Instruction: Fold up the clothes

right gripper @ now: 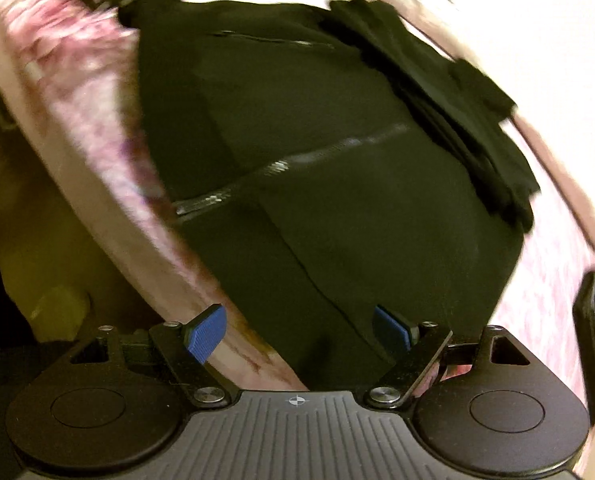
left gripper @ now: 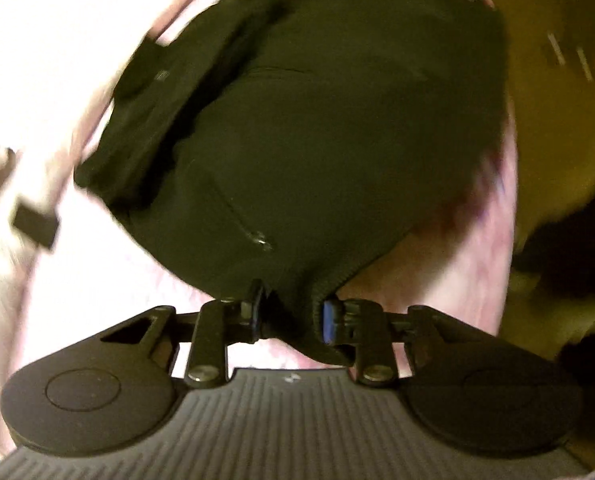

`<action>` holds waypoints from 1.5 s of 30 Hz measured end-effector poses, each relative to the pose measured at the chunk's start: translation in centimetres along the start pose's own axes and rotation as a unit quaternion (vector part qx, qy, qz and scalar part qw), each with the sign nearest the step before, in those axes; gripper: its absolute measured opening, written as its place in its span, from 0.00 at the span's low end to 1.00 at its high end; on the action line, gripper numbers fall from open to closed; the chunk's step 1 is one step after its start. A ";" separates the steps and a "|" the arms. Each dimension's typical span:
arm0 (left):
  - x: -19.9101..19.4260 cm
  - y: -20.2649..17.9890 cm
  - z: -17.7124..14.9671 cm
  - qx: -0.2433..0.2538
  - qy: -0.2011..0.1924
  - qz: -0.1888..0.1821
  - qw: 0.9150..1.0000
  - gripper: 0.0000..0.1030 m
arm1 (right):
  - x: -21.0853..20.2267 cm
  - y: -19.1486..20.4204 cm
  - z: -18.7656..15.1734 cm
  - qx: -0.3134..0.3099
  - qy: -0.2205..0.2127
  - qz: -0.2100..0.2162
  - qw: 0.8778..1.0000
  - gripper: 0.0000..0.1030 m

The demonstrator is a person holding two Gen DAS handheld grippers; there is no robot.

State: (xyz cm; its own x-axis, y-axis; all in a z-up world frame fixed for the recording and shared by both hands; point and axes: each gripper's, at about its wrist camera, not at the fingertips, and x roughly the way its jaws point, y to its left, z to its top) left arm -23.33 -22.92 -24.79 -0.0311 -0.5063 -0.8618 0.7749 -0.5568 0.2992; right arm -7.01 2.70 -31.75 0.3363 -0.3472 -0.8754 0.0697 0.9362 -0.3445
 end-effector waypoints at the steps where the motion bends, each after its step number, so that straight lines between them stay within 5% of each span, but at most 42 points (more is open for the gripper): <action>1: 0.0 1.2 0.3 -0.027 -0.001 -0.011 1.000 0.19 | 0.2 0.3 0.1 -0.010 -0.004 0.001 1.000 0.81; 6: 0.0 5.3 1.6 -0.091 -0.001 -0.039 0.995 0.19 | 1.5 1.3 1.0 -0.057 -0.021 0.006 0.998 0.81; 16: 0.5 2.9 0.9 0.029 0.013 -0.014 0.999 0.20 | 1.4 -4.8 3.0 -0.011 -0.031 -0.075 0.997 0.80; 23: 1.1 0.6 -1.6 0.042 0.037 0.006 0.998 0.25 | 2.1 -5.2 1.6 0.004 0.012 -0.107 0.994 0.80; 30: 1.3 -0.7 -3.3 -0.044 0.053 0.041 0.997 0.36 | 2.0 -6.6 -1.3 0.133 0.057 -0.154 0.977 0.80; 35: 1.4 -0.7 -4.0 -0.135 0.068 0.052 0.987 0.36 | 1.9 -8.4 -3.2 0.235 0.065 -0.136 0.960 0.80; 37: 0.9 -0.4 -4.0 -0.153 0.066 0.051 0.985 0.32 | 1.9 -9.0 -3.4 0.249 0.075 -0.122 0.958 0.54; 41: -0.2 1.3 -3.3 -0.148 0.057 0.043 0.986 0.20 | 0.5 -10.5 -2.0 0.242 0.056 -0.136 0.959 0.45; 42: -0.3 2.0 -2.8 -0.144 0.054 0.040 0.987 0.14 | 0.3 -11.3 -1.4 0.240 0.050 -0.134 0.960 0.25; 45: -0.7 4.6 -0.9 -0.139 0.039 0.040 0.989 0.07 | 0.2 -13.6 0.7 0.242 0.039 -0.128 0.961 0.05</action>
State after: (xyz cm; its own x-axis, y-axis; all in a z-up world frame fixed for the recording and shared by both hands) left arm -19.14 -24.53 -23.21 0.0774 -0.4833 -0.8720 0.9165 -0.3097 0.2530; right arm -7.28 -10.07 -26.98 0.1794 -0.5551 -0.8122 0.5766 0.7283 -0.3703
